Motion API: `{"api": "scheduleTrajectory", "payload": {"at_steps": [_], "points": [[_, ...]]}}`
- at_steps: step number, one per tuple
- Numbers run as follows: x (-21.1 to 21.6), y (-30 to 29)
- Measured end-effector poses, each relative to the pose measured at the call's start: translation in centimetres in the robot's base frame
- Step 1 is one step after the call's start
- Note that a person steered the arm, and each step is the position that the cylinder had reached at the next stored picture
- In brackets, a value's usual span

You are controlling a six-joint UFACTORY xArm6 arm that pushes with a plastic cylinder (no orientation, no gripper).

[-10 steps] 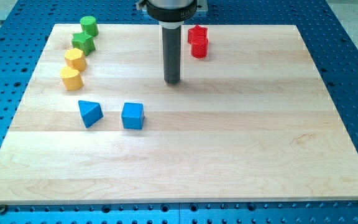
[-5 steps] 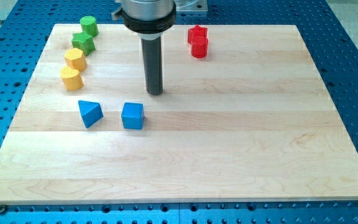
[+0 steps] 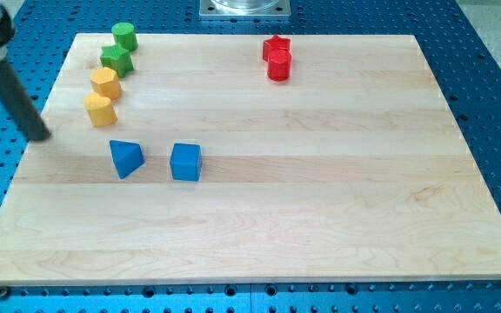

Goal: Push green blocks into the red blocks

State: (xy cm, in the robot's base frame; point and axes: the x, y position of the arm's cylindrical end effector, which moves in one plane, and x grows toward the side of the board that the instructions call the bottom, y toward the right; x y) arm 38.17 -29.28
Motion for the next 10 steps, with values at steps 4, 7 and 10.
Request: {"api": "scheduleTrajectory", "payload": {"at_steps": [4, 7, 10], "points": [[-11.4, 13.8], [-14.7, 19.3], [-12.7, 9.0]]}}
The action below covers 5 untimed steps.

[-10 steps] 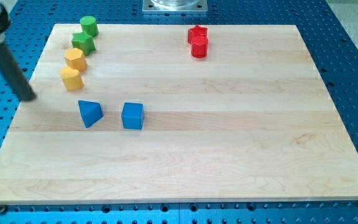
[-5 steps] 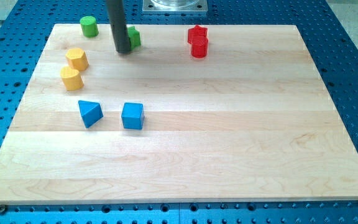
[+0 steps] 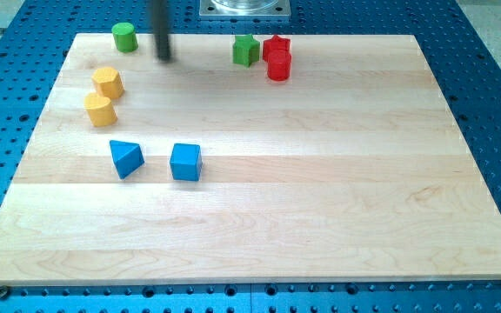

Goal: Push green blocks into the red blocks

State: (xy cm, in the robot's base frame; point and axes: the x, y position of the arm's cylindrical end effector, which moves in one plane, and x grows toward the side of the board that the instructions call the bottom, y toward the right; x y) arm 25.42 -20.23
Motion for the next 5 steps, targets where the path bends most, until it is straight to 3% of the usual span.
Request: {"api": "scheduleTrajectory", "payload": {"at_steps": [1, 2, 3, 4, 5], "points": [[0.1, -8.3], [-6.0, -5.8], [-4.1, 3.1], [1.5, 13.2], [-0.4, 13.3]]}}
